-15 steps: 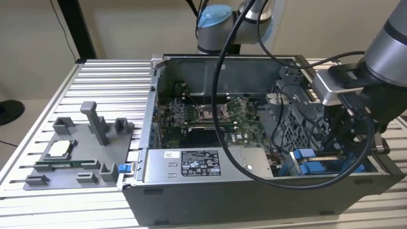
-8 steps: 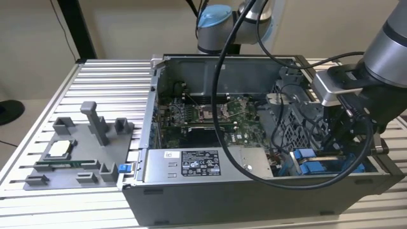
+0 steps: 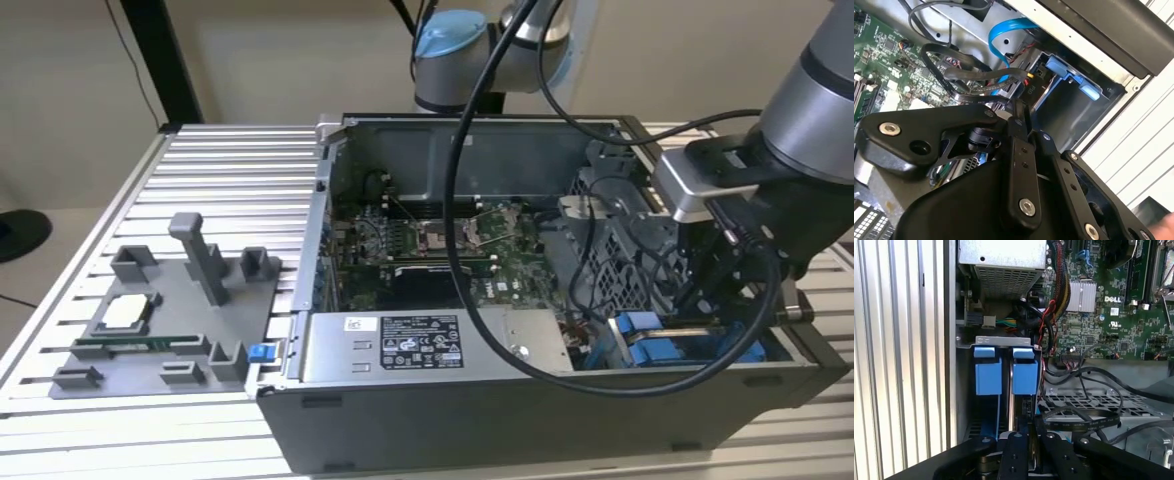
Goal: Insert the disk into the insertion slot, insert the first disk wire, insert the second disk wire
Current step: 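Insert the second disk wire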
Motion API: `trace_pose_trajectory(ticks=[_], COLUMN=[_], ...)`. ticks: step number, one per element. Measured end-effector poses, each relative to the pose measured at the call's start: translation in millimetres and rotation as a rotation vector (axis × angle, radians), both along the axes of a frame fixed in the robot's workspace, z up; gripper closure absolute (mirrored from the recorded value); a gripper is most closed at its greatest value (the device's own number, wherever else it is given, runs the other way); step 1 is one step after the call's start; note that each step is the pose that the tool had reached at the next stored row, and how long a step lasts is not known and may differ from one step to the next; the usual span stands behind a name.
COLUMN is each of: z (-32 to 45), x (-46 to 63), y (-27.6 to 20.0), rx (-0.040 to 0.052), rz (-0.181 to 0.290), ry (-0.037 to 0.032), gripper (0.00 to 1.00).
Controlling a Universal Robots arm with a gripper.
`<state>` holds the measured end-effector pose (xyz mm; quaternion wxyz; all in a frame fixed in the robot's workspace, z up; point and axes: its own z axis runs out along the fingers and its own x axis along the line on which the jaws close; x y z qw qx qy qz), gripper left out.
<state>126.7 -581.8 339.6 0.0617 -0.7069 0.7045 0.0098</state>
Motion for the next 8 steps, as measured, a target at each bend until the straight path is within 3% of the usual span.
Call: trace_pose_trajectory(ticks=[8], z=[-1.9], x=[0.0], y=[0.0], rx=[0.0005], rz=[-0.001], ry=[0.0000], gripper=[1.00])
